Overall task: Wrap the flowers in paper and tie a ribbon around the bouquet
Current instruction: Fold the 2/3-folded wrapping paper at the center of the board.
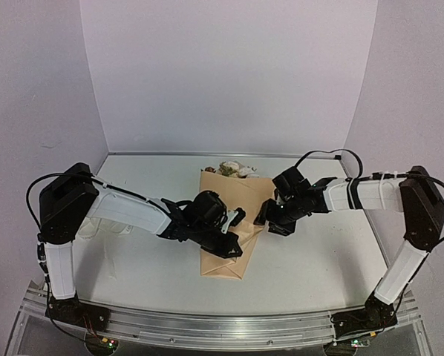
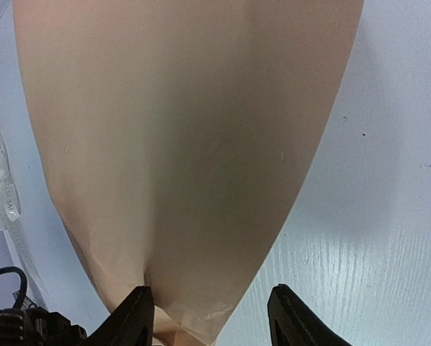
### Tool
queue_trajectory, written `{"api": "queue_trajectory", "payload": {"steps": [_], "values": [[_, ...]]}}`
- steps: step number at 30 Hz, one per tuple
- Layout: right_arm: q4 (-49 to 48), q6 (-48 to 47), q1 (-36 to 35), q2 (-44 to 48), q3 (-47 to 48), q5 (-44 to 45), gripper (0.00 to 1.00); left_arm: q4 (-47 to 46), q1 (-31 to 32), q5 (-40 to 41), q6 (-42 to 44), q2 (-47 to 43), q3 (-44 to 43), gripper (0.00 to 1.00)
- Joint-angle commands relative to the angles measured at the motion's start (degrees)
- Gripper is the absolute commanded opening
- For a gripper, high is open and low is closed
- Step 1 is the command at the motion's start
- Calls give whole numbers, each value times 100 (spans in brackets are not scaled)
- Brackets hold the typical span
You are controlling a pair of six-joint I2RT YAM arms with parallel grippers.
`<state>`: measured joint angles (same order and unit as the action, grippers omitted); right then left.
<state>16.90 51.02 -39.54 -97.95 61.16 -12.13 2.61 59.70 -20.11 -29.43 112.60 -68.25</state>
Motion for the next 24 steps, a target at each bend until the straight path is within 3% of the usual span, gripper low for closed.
{"api": "queue_trajectory", "payload": {"steps": [1,3,9,14,17,19,24], "values": [[-283,115,85,-209,291,18,50,-82,24,-133,66,22,-250,0],[-314,141,134,-330,359,-18,43,-80,24,-142,68,28,-250,1],[-319,152,250,-663,625,-200,1,-102,8,-114,90,-87,-216,17],[-317,-6,352,-945,887,-397,0,-140,-80,-147,113,-486,-50,41],[-278,-171,404,-1122,1102,-548,0,-205,-165,-130,94,-849,188,49],[-227,-275,419,-1239,1241,-618,0,-233,-316,-163,-6,-1034,413,49],[-43,-362,429,-1379,1420,-699,0,-524,-772,-600,-90,-976,878,32]]}}
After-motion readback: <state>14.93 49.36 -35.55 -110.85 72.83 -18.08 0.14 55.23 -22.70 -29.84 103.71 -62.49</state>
